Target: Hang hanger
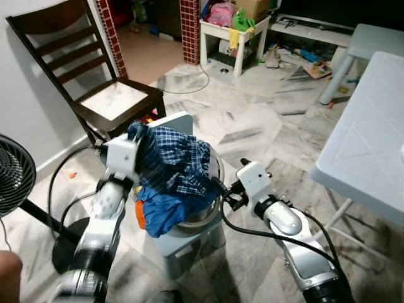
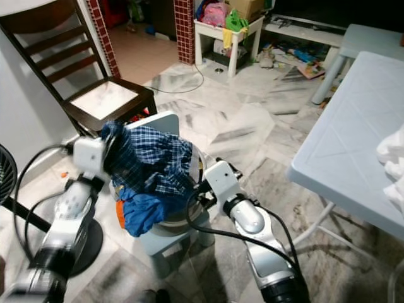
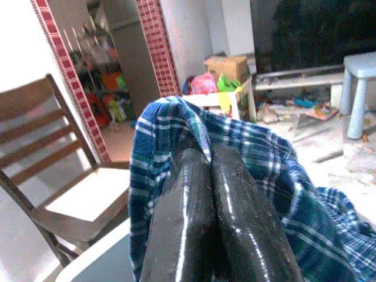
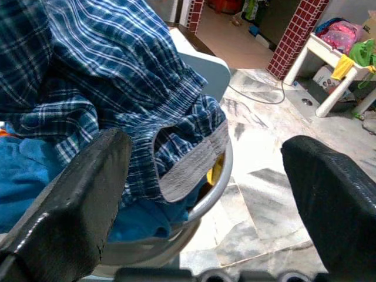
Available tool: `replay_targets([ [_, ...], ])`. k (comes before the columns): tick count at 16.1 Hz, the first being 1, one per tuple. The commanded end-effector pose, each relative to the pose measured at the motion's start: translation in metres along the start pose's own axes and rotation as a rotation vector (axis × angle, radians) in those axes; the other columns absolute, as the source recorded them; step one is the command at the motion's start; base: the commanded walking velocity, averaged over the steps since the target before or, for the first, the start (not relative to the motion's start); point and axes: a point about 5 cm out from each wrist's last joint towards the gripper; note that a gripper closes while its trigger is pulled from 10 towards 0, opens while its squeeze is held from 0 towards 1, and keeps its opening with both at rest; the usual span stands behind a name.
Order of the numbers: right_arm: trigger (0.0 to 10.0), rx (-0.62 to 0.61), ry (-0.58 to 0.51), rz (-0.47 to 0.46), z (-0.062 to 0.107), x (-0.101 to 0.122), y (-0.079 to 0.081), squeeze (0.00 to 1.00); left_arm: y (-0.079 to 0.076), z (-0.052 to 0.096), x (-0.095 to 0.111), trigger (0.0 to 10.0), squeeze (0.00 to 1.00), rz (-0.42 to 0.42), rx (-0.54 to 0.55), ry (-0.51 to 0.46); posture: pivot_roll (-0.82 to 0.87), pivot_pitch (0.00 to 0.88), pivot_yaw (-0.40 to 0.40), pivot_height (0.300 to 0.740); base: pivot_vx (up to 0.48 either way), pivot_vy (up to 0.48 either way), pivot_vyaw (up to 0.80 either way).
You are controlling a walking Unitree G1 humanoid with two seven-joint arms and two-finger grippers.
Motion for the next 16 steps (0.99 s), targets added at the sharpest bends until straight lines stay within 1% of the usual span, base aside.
replay_targets([
  [1, 10.0, 0.007, -0.009, 0.006, 0.001, 0.003, -0.002, 0.00, 0.001, 0.007, 0.001, 0.0, 0.00, -0.015, 0.011, 0.009, -0.03, 0.094, 0.018, 0.740, 0.000, 0.000, 0.00],
  [2, 10.0, 0.008, -0.008, 0.007, 0.001, 0.002, -0.003, 0.00, 0.008, 0.027, -0.004, 0.0, 0.00, -0.048, 0.043, 0.048, -0.03, 0.092, 0.019, 0.740, 0.000, 0.000, 0.00],
  [3, 10.0, 0.009, -0.008, 0.008, 0.001, 0.002, -0.005, 0.00, 0.013, 0.037, -0.006, 0.0, 0.00, -0.078, 0.076, 0.074, -0.03, 0.091, 0.021, 0.740, 0.000, 0.000, 0.00],
  [4, 10.0, 0.008, -0.009, 0.009, 0.001, 0.002, -0.005, 0.00, 0.023, 0.052, -0.009, 0.0, 0.00, -0.132, 0.133, 0.110, -0.02, 0.090, 0.022, 0.740, 0.000, 0.000, 0.00],
  [5, 10.0, 0.008, -0.009, 0.009, 0.001, 0.002, -0.005, 0.00, 0.027, 0.059, -0.010, 0.0, 0.00, -0.155, 0.160, 0.125, -0.02, 0.090, 0.022, 0.740, 0.000, 0.000, 0.00],
  [7, 10.0, 0.009, -0.010, 0.008, 0.001, 0.002, -0.005, 0.00, 0.042, 0.088, -0.012, 0.0, 0.00, -0.217, 0.283, 0.194, -0.01, 0.089, 0.021, 0.740, 0.000, 0.000, 0.00],
  [8, 10.0, 0.010, -0.010, 0.008, 0.001, 0.002, -0.005, 0.00, 0.047, 0.099, -0.014, 0.0, 0.00, -0.224, 0.333, 0.224, -0.01, 0.089, 0.018, 0.740, 0.000, 0.000, 0.00],
  [9, 10.0, 0.010, -0.010, 0.008, 0.002, 0.002, -0.005, 0.00, 0.048, 0.103, -0.015, 0.0, 0.00, -0.222, 0.346, 0.234, -0.01, 0.088, 0.014, 0.740, 0.000, 0.000, 0.00],
  [10, 10.0, 0.020, -0.012, 0.009, 0.000, 0.002, -0.004, 0.00, 0.057, 0.118, -0.019, 0.0, 0.00, -0.226, 0.416, 0.279, 0.00, 0.088, 0.009, 0.740, 0.000, 0.000, 0.00],
  [11, 10.0, 0.025, -0.015, 0.010, -0.001, 0.003, -0.003, 0.00, 0.062, 0.123, -0.022, 0.0, 0.00, -0.207, 0.458, 0.303, 0.00, 0.088, 0.002, 0.740, 0.000, 0.000, 0.00],
  [13, 10.0, 0.027, -0.017, 0.010, -0.002, 0.004, -0.004, 0.00, 0.069, 0.120, -0.024, 0.0, 0.00, -0.209, 0.473, 0.324, 0.00, 0.088, 0.002, 0.740, 0.000, 0.000, 0.00],
  [14, 10.0, 0.028, -0.019, 0.011, -0.002, 0.004, -0.004, 0.00, 0.076, 0.113, -0.025, 7.3, 0.00, -0.213, 0.471, 0.340, 0.00, 0.088, 0.002, 0.740, 0.000, 0.000, 0.00],
  [15, 10.0, 0.027, -0.019, 0.011, -0.002, 0.004, -0.004, 0.00, 0.080, 0.108, -0.024, 10.0, 0.00, -0.212, 0.479, 0.349, 0.00, 0.088, -0.001, 0.740, 0.000, 0.000, 0.00],
  [16, 10.0, 0.027, -0.019, 0.011, -0.002, 0.004, -0.004, 0.00, 0.082, 0.106, -0.024, 10.0, 0.00, -0.214, 0.486, 0.352, 0.00, 0.088, -0.001, 0.740, 0.000, 0.000, 0.00],
])
Point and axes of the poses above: a point about 5 cm out from each wrist's last joint towards the gripper, its own z axis pointing back from the gripper into the wrist, its own x axis along the axis of the wrist's last joint, y = z × x, and after that the axes turned 15 degrees about z, right-handed
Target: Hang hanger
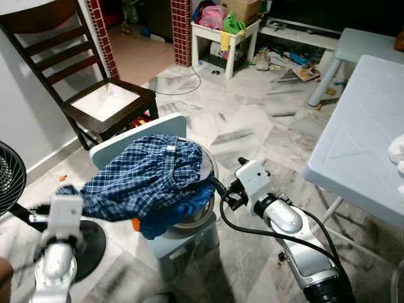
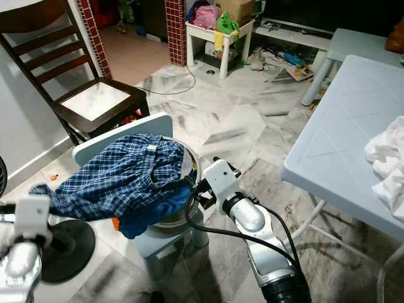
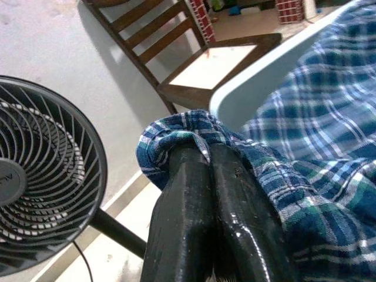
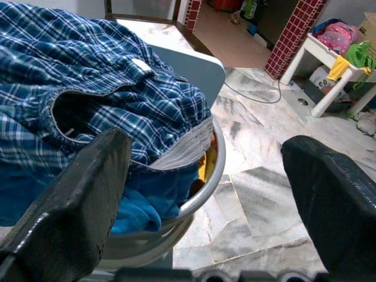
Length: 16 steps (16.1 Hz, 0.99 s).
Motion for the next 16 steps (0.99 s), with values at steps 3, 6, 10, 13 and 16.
replay_targets([
  [3, 10.0, 0.000, -0.004, 0.004, 0.001, 0.002, -0.001, 0.00, 0.019, -0.012, 0.003, 10.0, 1.00, -0.041, 0.102, 0.031, -0.01, 0.088, 0.003, 0.740, 0.000, 0.000, 0.00],
  [6, 10.0, -0.002, -0.002, 0.004, 0.001, 0.002, -0.002, 0.00, 0.021, -0.018, -0.012, 10.0, 1.00, -0.092, 0.069, 0.154, -0.02, 0.094, 0.007, 0.740, 0.000, 0.000, 0.00],
  [10, 10.0, -0.002, -0.003, 0.004, 0.000, 0.002, -0.002, 0.00, 0.020, -0.020, -0.023, 10.0, 1.00, -0.098, 0.020, 0.256, -0.01, 0.092, 0.004, 0.740, 0.000, 0.000, 0.00],
  [13, 10.0, -0.002, -0.006, 0.004, -0.001, 0.003, -0.002, 0.00, 0.022, -0.017, -0.030, 10.0, 1.00, -0.119, -0.012, 0.340, -0.01, 0.092, 0.004, 0.740, 0.000, 0.000, 0.00],
  [16, 10.0, -0.005, -0.004, 0.006, -0.002, 0.002, -0.003, 0.00, 0.028, -0.011, -0.025, 10.0, 1.00, -0.243, -0.057, 0.343, -0.01, 0.090, 0.005, 0.740, 0.000, 0.000, 0.00],
])
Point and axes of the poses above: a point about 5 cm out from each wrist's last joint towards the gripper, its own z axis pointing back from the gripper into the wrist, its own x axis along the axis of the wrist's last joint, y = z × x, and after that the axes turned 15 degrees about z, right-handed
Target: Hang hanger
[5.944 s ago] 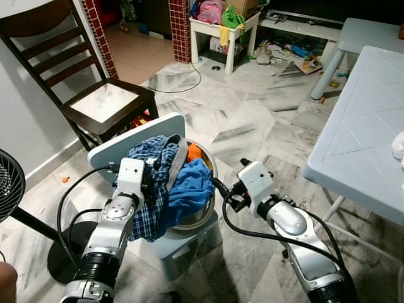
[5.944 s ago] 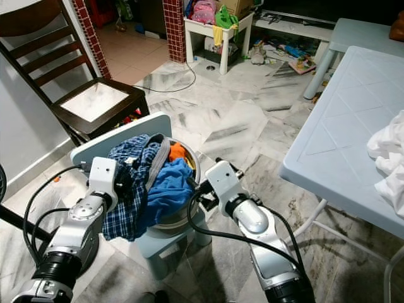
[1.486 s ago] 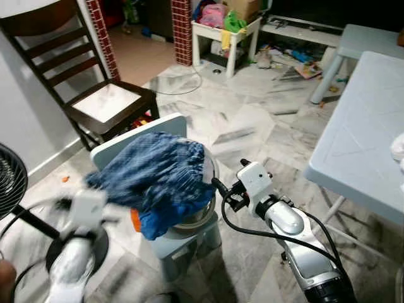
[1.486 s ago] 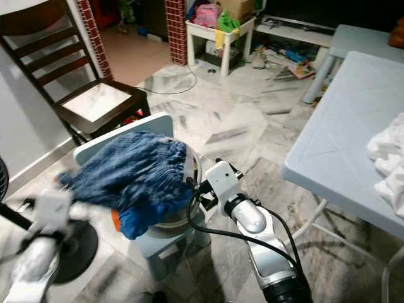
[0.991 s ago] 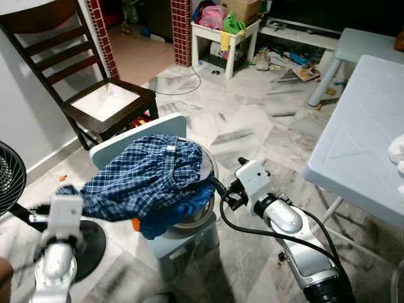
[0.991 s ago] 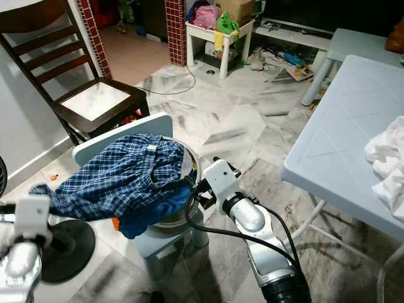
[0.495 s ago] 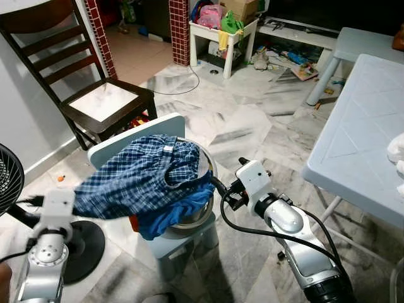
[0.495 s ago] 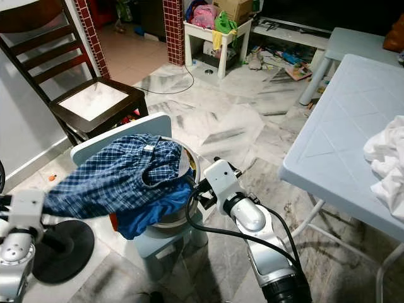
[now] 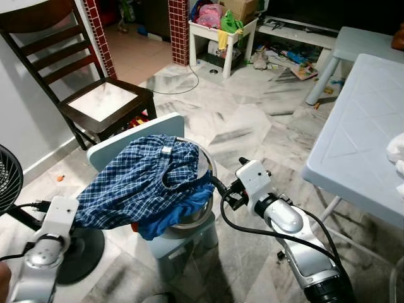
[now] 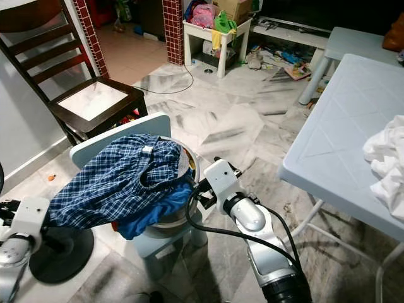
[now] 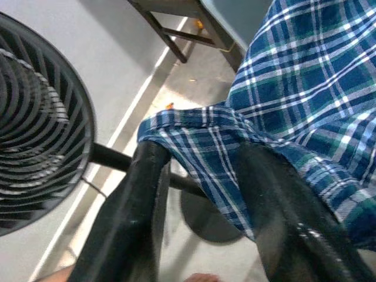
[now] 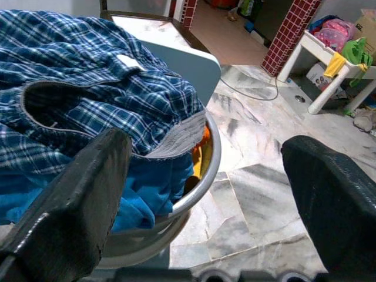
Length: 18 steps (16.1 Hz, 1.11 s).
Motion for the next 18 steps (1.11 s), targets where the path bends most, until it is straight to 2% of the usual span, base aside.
replay_targets([
  [1, 10.0, 0.003, -0.009, 0.004, -0.002, 0.003, -0.001, 0.00, -0.001, 0.003, 0.001, 10.0, 1.00, -0.040, -0.021, 0.004, -0.01, 0.088, 0.003, 0.740, 0.000, 0.000, 0.00],
  [3, 10.0, 0.006, -0.014, 0.003, -0.004, 0.004, 0.000, 0.00, -0.012, 0.010, -0.006, 10.0, 1.00, 0.043, -0.035, 0.030, 0.00, 0.087, 0.001, 0.740, 0.000, 0.000, 0.00],
  [5, 10.0, 0.010, -0.016, 0.004, -0.005, 0.005, 0.000, 0.00, -0.023, 0.015, -0.014, 10.0, 1.00, 0.169, -0.026, 0.070, 0.00, 0.086, -0.001, 0.740, 0.000, 0.000, 0.00],
  [6, 10.0, 0.011, -0.016, 0.004, -0.006, 0.005, 0.001, 0.00, -0.028, 0.017, -0.016, 10.0, 1.00, 0.185, -0.047, 0.071, 0.01, 0.085, -0.004, 0.740, 0.000, 0.000, 0.00],
  [7, 10.0, 0.012, -0.018, 0.005, -0.007, 0.006, 0.000, 0.00, -0.029, 0.018, -0.011, 10.0, 1.00, 0.166, -0.051, 0.039, 0.01, 0.085, -0.004, 0.740, 0.000, 0.000, 0.00],
  [8, 10.0, 0.011, -0.020, 0.005, -0.007, 0.006, 0.000, 0.00, -0.030, 0.017, -0.001, 10.0, 1.00, 0.166, -0.045, -0.006, 0.00, 0.083, -0.005, 0.740, 0.000, 0.000, 0.00],
  [9, 10.0, 0.011, -0.020, 0.006, -0.008, 0.006, -0.001, 0.00, -0.034, 0.016, 0.022, 10.0, 1.00, 0.145, -0.072, -0.108, 0.01, 0.080, -0.007, 0.740, 0.000, 0.000, 0.00],
  [10, 10.0, 0.012, -0.021, 0.007, -0.008, 0.006, -0.001, 0.00, -0.039, 0.015, 0.033, 10.0, 1.00, 0.120, -0.106, -0.151, 0.01, 0.079, -0.007, 0.740, 0.000, 0.000, 0.00],
  [12, 10.0, 0.013, -0.024, 0.009, -0.010, 0.007, -0.001, 0.00, -0.052, 0.012, 0.057, 10.0, 1.00, 0.069, -0.192, -0.228, 0.01, 0.081, -0.005, 0.740, 0.000, 0.000, 0.00],
  [14, 10.0, 0.010, -0.028, 0.007, -0.010, 0.008, -0.001, 0.00, -0.065, 0.005, 0.070, 10.0, 1.00, 0.072, -0.242, -0.247, 0.01, 0.080, -0.001, 0.740, 0.000, 0.000, 0.00],
  [16, 10.0, 0.001, -0.029, 0.007, -0.006, 0.009, -0.001, 0.00, -0.097, 0.001, 0.088, 10.0, 1.00, 0.123, -0.367, -0.261, -0.03, 0.080, 0.012, 0.740, 0.000, 0.000, 0.00],
  [17, 10.0, -0.004, -0.024, 0.009, -0.004, 0.007, -0.002, 0.00, -0.107, 0.003, 0.091, 10.0, 1.00, 0.132, -0.412, -0.259, -0.03, 0.081, 0.014, 0.740, 0.000, 0.000, 0.00],
  [18, 10.0, -0.012, -0.011, 0.013, -0.001, 0.003, -0.005, 0.00, -0.127, 0.011, 0.093, 10.0, 1.00, 0.158, -0.506, -0.250, -0.04, 0.084, 0.016, 0.740, 0.000, 0.000, 0.00],
])
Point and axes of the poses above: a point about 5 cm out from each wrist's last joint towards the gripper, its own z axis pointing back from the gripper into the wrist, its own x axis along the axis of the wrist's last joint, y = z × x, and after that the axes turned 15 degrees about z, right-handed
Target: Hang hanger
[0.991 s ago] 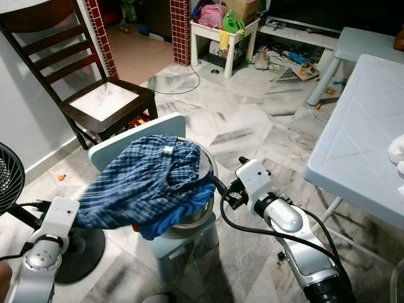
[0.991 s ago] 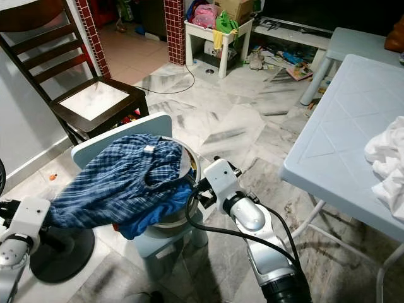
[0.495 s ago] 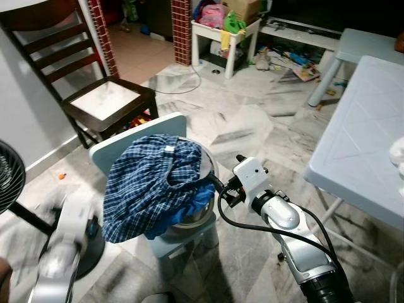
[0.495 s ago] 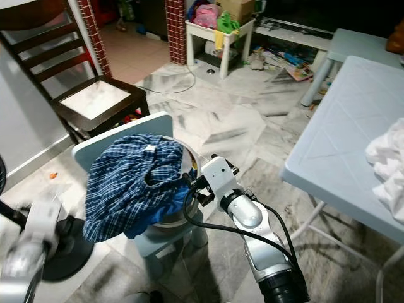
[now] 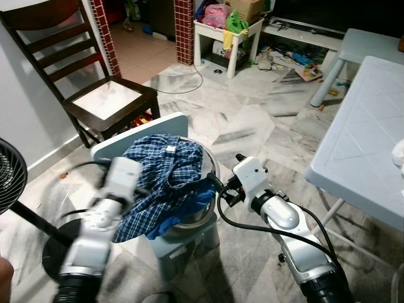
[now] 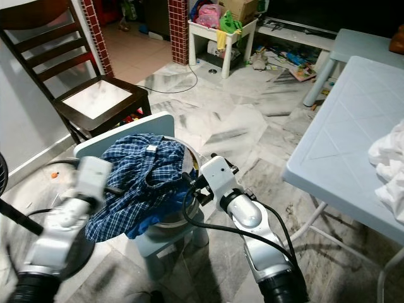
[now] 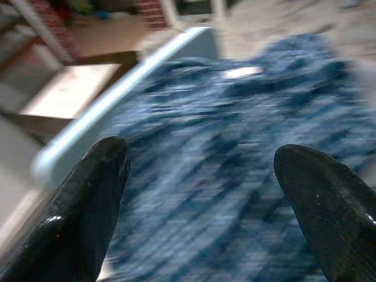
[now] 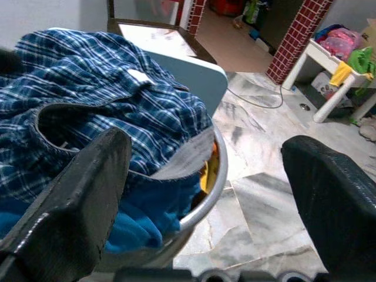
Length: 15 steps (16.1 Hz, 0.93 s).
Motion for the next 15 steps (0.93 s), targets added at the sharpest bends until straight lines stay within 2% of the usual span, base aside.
replay_targets([
  [1, 10.0, -0.010, 0.003, 0.007, 0.003, 0.000, -0.004, 0.00, -0.009, 0.001, -0.001, 10.0, 1.00, 0.008, -0.047, 0.018, -0.04, 0.084, 0.016, 0.740, 0.000, 0.000, 0.00],
  [2, 10.0, -0.011, 0.004, 0.008, 0.003, -0.001, -0.004, 0.00, -0.014, 0.001, -0.003, 10.0, 1.00, 0.003, -0.070, 0.026, -0.04, 0.086, 0.019, 0.740, 0.000, 0.000, 0.00],
  [3, 10.0, -0.013, 0.005, 0.008, 0.004, -0.001, -0.004, 0.00, -0.030, 0.006, -0.008, 10.0, 1.00, 0.003, -0.127, 0.046, -0.04, 0.091, 0.021, 0.740, 0.000, 0.000, 0.00],
  [5, 10.0, -0.010, 0.003, 0.003, 0.003, 0.001, -0.002, 0.00, -0.042, 0.012, -0.015, 10.0, 1.00, 0.009, -0.164, 0.065, -0.03, 0.097, 0.020, 0.740, 0.000, 0.000, 0.00],
  [10, 10.0, 0.002, 0.003, -0.005, 0.003, 0.001, 0.002, 0.00, -0.028, 0.014, -0.024, 10.0, 1.00, 0.003, -0.126, 0.133, -0.02, 0.104, 0.021, 0.740, 0.000, 0.000, 0.00],
  [11, 10.0, 0.002, 0.006, -0.009, 0.003, 0.000, 0.002, 0.00, -0.023, 0.014, -0.025, 10.0, 0.68, -0.012, -0.120, 0.147, -0.02, 0.108, 0.023, 0.740, 0.000, 0.000, 0.00],
  [12, 10.0, 0.010, 0.007, -0.018, 0.004, 0.000, 0.003, 0.00, -0.020, 0.013, -0.027, 10.0, 0.00, -0.019, -0.122, 0.158, -0.02, 0.110, 0.024, 0.740, 0.000, 0.000, 0.00],
  [15, 10.0, 0.075, 0.016, -0.063, 0.015, -0.001, 0.010, 0.00, -0.010, 0.006, -0.032, 10.0, 0.00, -0.030, -0.125, 0.190, -0.05, 0.126, 0.030, 0.740, 0.000, 0.000, 0.00],
])
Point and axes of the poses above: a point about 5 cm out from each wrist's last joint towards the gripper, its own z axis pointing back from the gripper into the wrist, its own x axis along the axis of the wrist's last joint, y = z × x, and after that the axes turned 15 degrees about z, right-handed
